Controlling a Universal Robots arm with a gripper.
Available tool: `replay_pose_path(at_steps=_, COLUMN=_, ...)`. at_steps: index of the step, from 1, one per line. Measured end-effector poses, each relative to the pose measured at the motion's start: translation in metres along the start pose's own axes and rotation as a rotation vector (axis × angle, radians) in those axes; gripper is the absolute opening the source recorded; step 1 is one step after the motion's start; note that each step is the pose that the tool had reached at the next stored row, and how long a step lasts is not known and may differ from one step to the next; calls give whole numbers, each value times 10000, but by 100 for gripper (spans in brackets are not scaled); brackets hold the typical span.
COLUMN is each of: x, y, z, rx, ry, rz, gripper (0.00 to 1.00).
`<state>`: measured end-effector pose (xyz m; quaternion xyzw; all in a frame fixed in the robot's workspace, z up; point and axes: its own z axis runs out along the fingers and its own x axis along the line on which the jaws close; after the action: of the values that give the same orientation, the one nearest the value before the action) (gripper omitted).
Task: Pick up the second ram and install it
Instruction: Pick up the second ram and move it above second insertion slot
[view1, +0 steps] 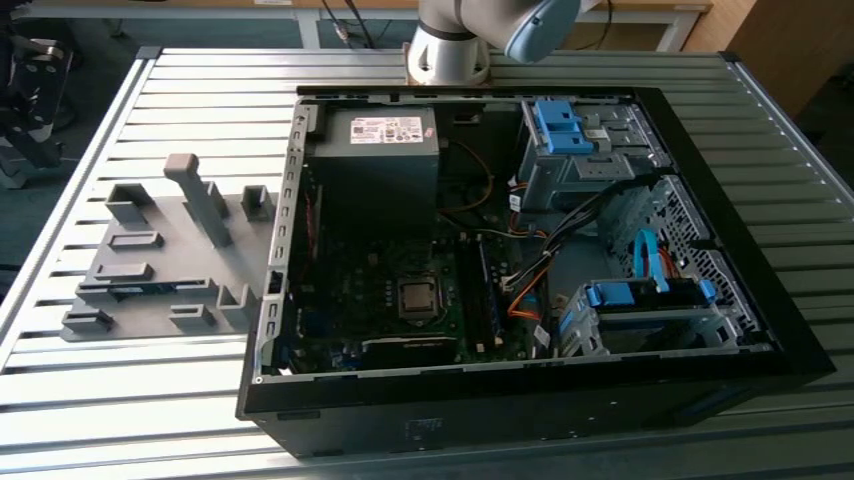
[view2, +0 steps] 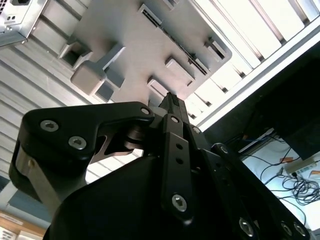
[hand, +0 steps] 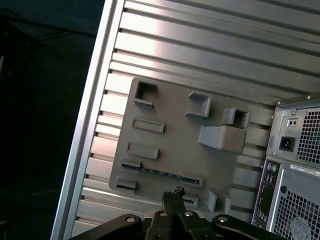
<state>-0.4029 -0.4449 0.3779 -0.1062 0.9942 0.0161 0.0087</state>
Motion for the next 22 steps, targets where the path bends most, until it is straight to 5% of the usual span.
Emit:
replay_pose_path(at_steps=6, x=3, y=0, z=3, rx=-8, ry=10, rz=-343, gripper=11)
replay_pose_path(at_steps=22, x=4, y=1, z=2, rx=-8, ry=12, rz=-382, gripper=11)
